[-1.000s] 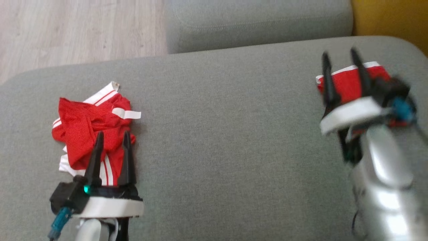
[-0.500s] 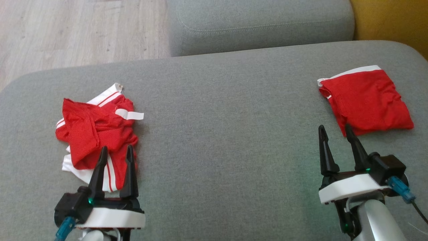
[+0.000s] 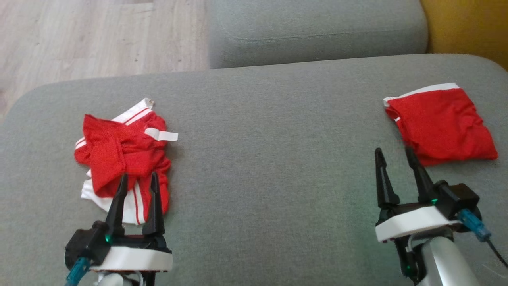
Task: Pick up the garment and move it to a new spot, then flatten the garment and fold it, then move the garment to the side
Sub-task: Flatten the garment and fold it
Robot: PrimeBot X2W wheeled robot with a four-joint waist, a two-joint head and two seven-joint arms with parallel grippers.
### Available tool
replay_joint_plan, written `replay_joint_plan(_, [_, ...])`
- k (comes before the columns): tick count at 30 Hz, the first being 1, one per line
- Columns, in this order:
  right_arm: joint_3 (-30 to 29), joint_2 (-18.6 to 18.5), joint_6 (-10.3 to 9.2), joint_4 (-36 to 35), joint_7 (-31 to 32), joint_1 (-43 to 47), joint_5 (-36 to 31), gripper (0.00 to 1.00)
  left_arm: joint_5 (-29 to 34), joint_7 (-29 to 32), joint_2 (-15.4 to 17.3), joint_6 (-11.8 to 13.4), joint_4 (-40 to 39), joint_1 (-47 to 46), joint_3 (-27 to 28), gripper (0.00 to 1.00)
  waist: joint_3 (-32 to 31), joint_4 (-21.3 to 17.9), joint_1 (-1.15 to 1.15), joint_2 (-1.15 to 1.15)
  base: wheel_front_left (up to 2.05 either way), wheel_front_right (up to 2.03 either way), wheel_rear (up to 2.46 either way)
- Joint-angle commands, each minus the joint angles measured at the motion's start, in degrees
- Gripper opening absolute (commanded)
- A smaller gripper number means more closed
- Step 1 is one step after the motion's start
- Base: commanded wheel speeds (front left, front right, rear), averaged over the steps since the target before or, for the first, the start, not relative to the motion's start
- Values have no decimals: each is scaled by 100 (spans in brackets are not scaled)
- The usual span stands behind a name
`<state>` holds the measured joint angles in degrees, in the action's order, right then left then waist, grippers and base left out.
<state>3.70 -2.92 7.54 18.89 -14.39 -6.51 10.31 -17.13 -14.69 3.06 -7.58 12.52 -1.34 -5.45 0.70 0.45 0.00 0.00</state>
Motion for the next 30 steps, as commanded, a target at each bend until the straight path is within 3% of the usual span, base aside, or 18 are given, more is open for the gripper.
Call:
replay_joint_plan(1, [217,3,-5,-223,-61,-133,71,100,-4,-31,22,9,-156,-181,180,100,-2,96,0,0,0,0,0])
replay_joint_plan(16, [841,4,-5,-120,-61,17,307,100,100,-31,111,9,-36,-47,343,100,-218,1295,0,0,0,0,0])
replay_joint_plan(24, [1121,4,-5,-58,-61,77,526,100,126,-31,183,9,-51,64,434,100,-343,1690,0,0,0,0,0])
replay_joint_plan(30, [1190,4,-5,-56,-61,80,591,100,114,-31,236,9,-103,100,499,100,-325,1748,0,0,0,0,0])
